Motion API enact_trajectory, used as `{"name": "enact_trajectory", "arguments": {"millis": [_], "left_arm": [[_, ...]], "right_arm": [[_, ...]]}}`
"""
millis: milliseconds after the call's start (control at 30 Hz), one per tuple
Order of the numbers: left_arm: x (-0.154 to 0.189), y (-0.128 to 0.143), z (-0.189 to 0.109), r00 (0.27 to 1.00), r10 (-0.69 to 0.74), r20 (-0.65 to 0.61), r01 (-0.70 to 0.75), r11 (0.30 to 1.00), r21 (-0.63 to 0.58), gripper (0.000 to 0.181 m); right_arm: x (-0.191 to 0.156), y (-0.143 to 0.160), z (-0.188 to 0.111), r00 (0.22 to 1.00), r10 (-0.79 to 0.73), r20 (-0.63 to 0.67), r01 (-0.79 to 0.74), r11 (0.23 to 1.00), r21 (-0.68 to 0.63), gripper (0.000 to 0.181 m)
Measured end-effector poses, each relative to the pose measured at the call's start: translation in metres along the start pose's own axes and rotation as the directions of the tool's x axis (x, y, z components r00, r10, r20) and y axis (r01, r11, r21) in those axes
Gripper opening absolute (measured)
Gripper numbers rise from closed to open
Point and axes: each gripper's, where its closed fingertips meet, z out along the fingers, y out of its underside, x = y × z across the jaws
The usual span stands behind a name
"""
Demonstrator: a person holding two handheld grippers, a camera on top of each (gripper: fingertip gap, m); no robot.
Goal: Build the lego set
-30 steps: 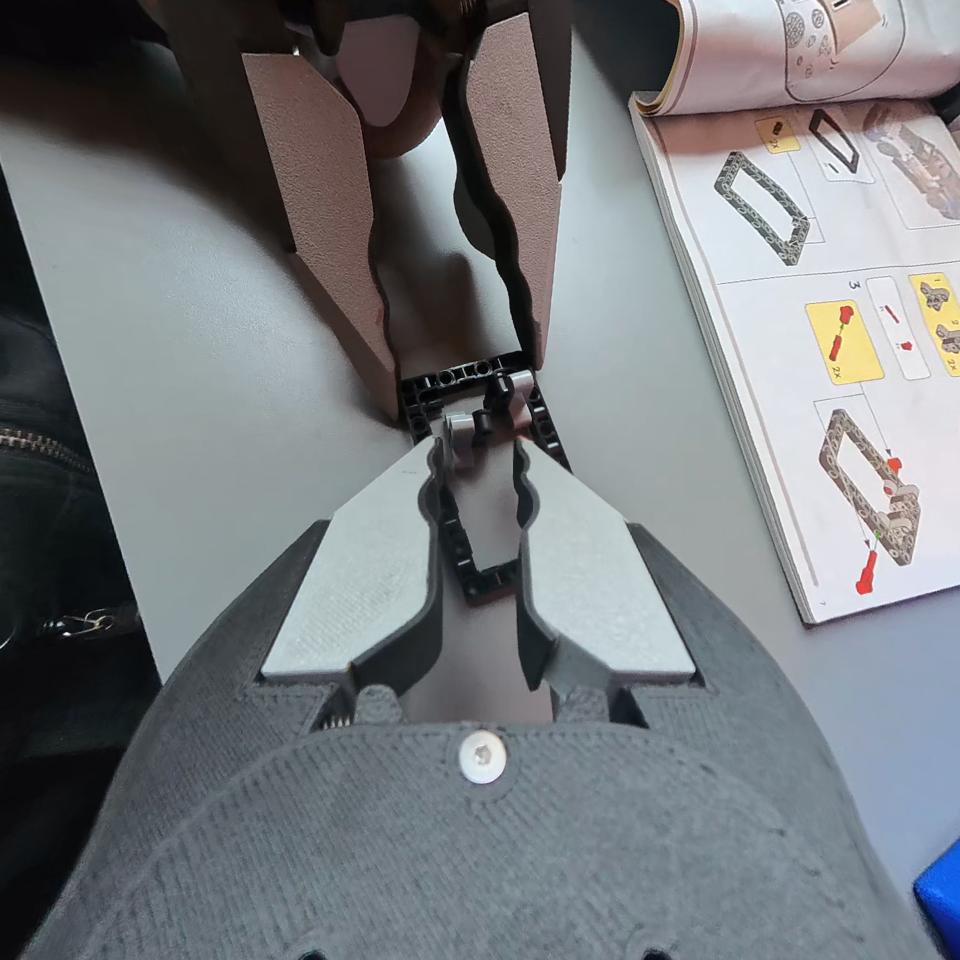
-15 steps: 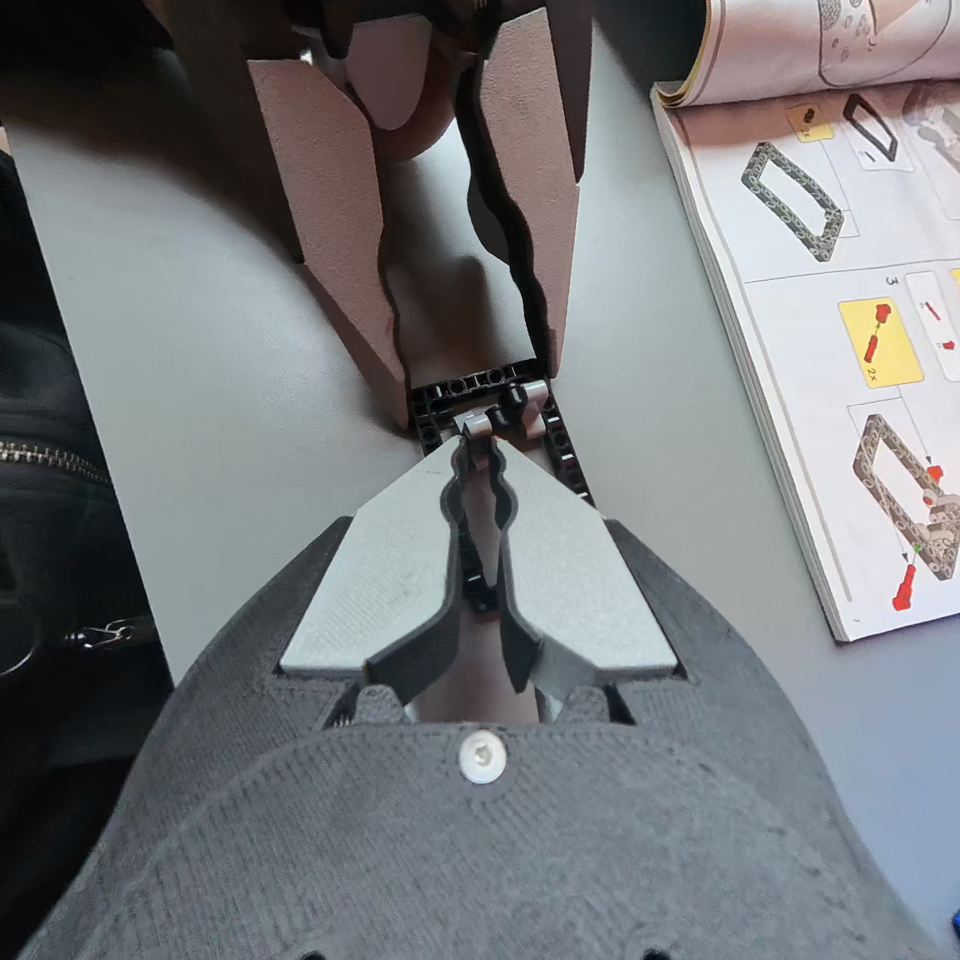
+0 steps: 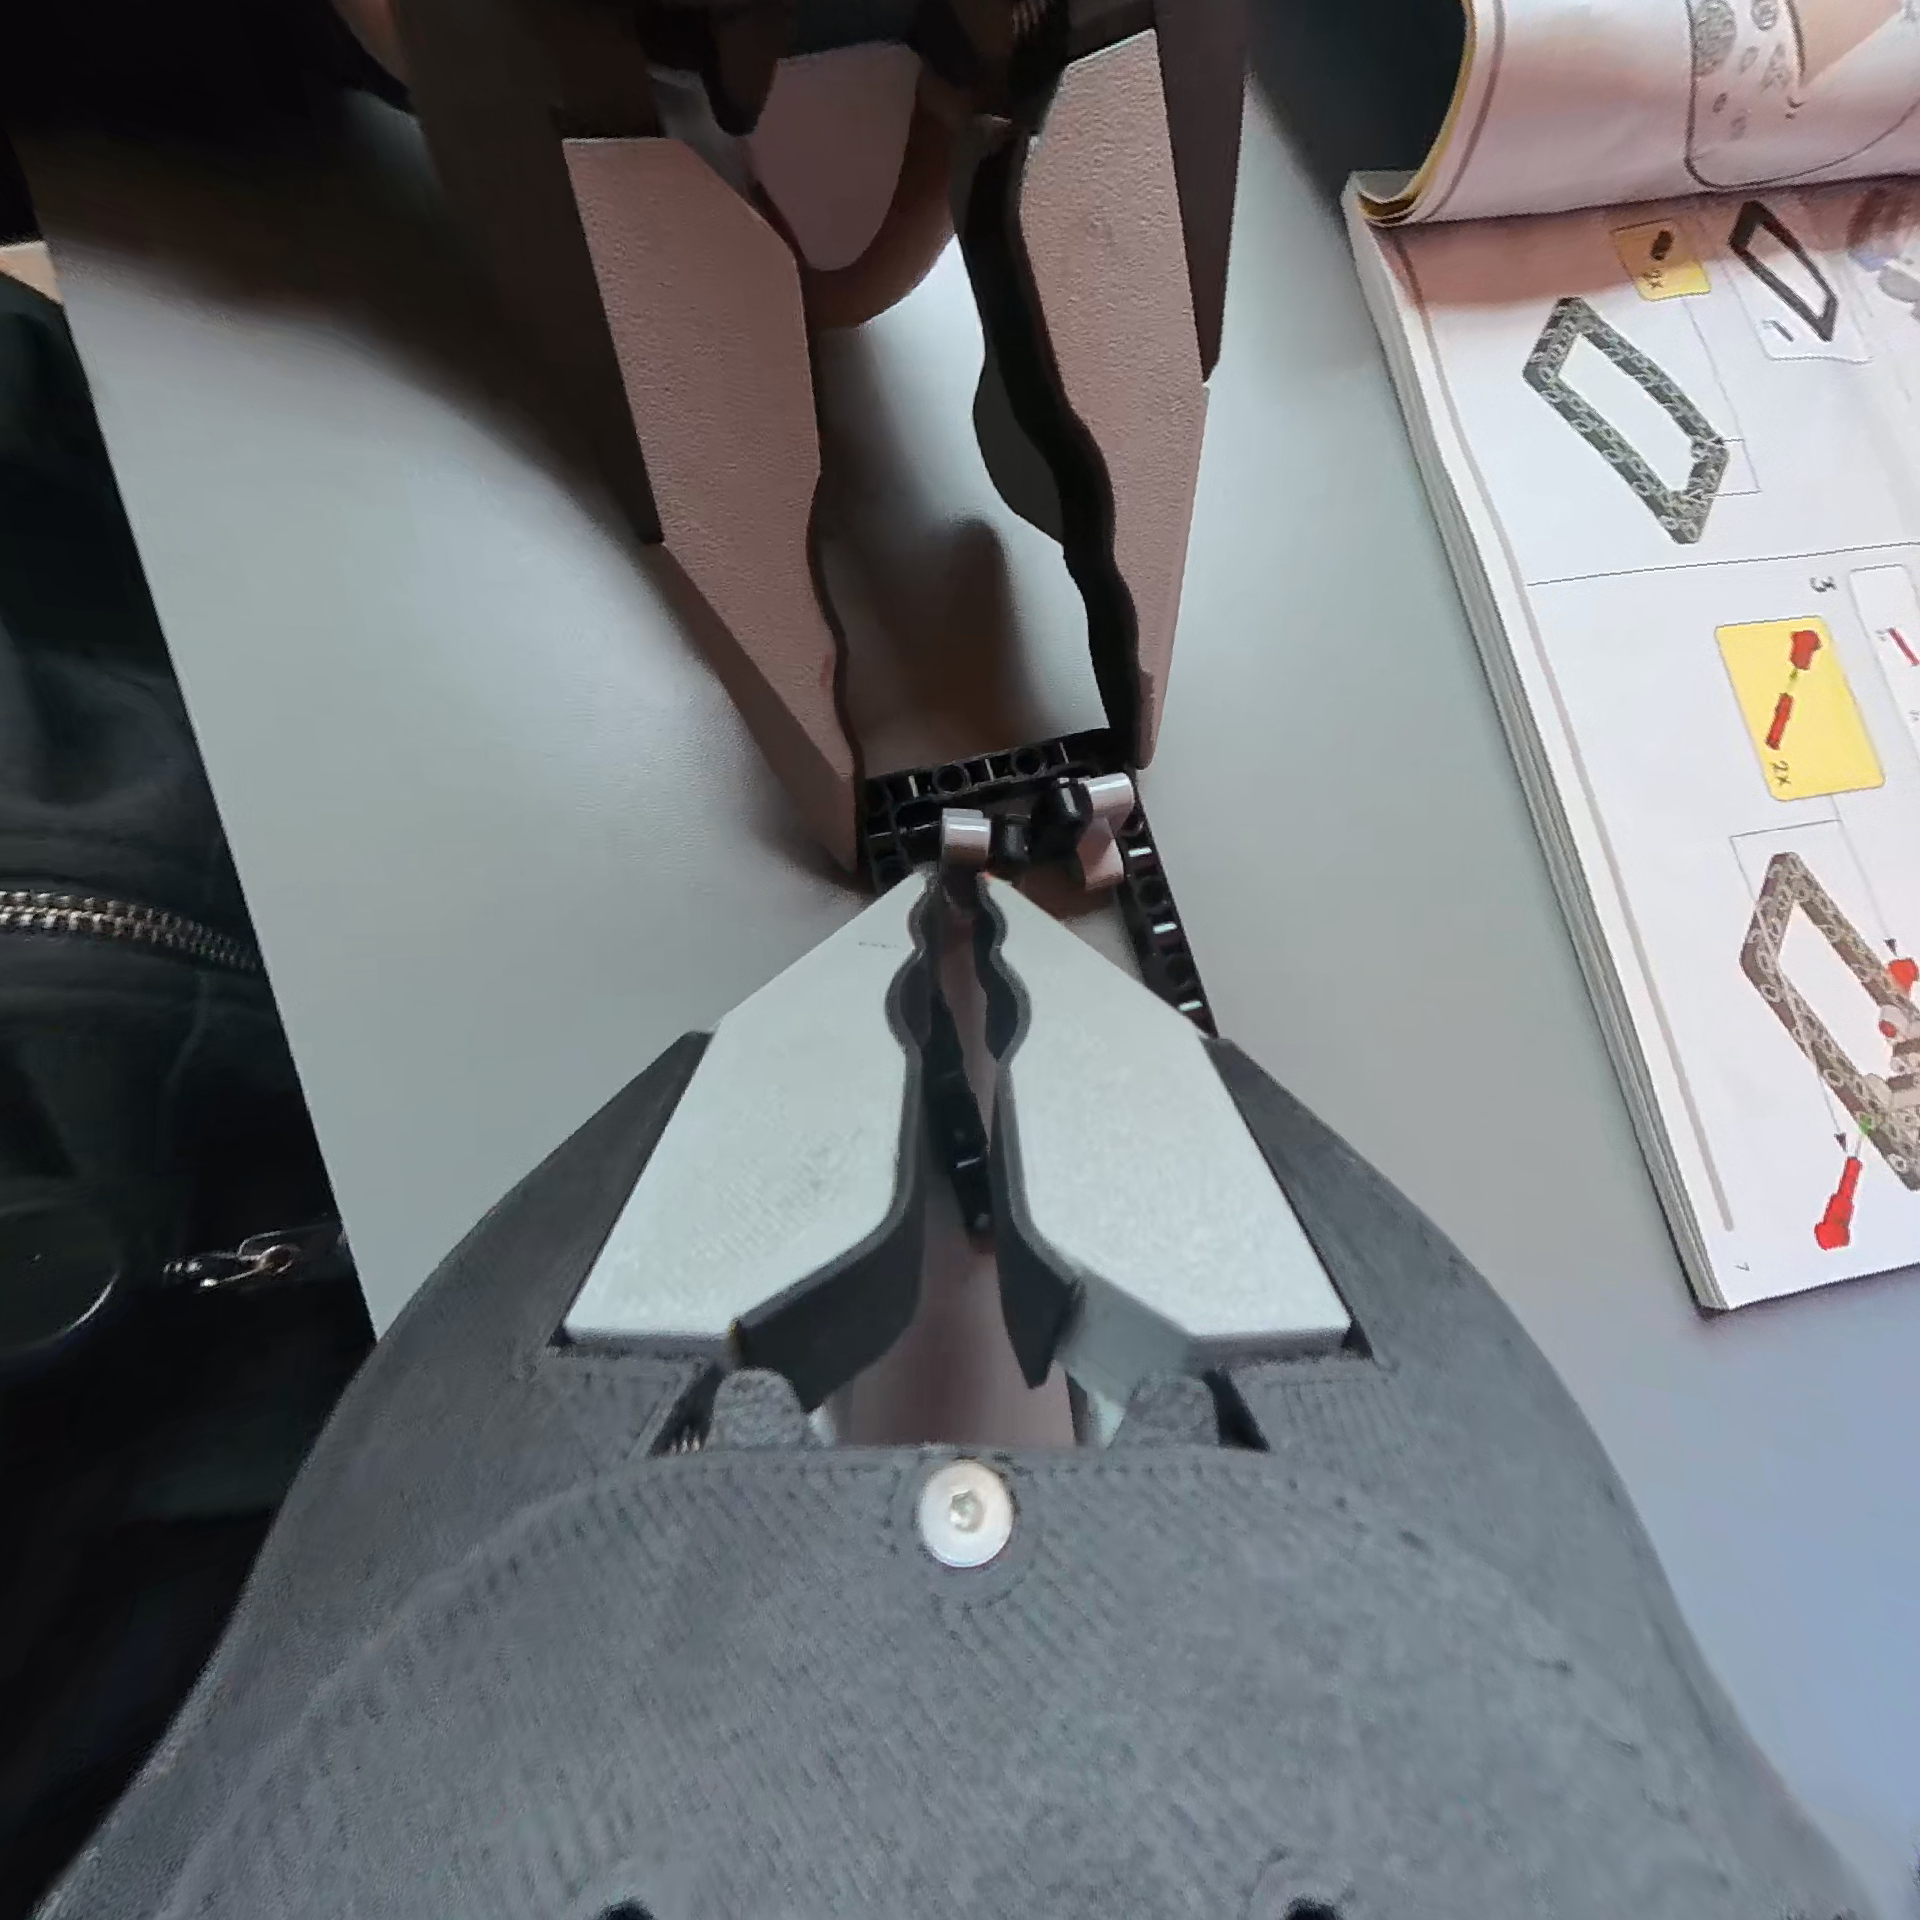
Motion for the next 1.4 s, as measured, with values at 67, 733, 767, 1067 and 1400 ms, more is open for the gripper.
{"name": "enact_trajectory", "arguments": {"millis": [67, 733, 767, 1067, 1400], "left_arm": [[0.0, 0.0, 0.0, 1.0, 0.0, 0.0, 0.0, 1.0, 0.0, 0.057], [0.001, 0.0, 0.0, 1.0, 0.006, -0.011, -0.006, 1.0, 0.001, 0.057], [0.001, 0.0, 0.0, 1.0, 0.007, -0.012, -0.007, 1.0, 0.001, 0.057], [0.003, 0.002, -0.003, 0.999, 0.016, -0.034, -0.016, 1.0, 0.001, 0.057], [0.015, 0.002, -0.002, 0.994, 0.054, -0.094, -0.054, 0.999, 0.004, 0.058]], "right_arm": [[0.0, 0.0, -0.001, 1.0, 0.003, 0.016, -0.003, 1.0, 0.004, 0.005], [0.002, -0.004, 0.004, 0.991, -0.026, 0.128, 0.018, 0.998, 0.061, 0.013], [0.001, -0.004, 0.004, 0.989, -0.046, 0.143, 0.036, 0.997, 0.072, 0.013], [-0.001, -0.008, 0.006, 0.97, -0.233, 0.075, 0.225, 0.969, 0.106, 0.013], [-0.013, -0.005, 0.004, 0.954, -0.204, 0.219, 0.177, 0.975, 0.135, 0.013]]}}
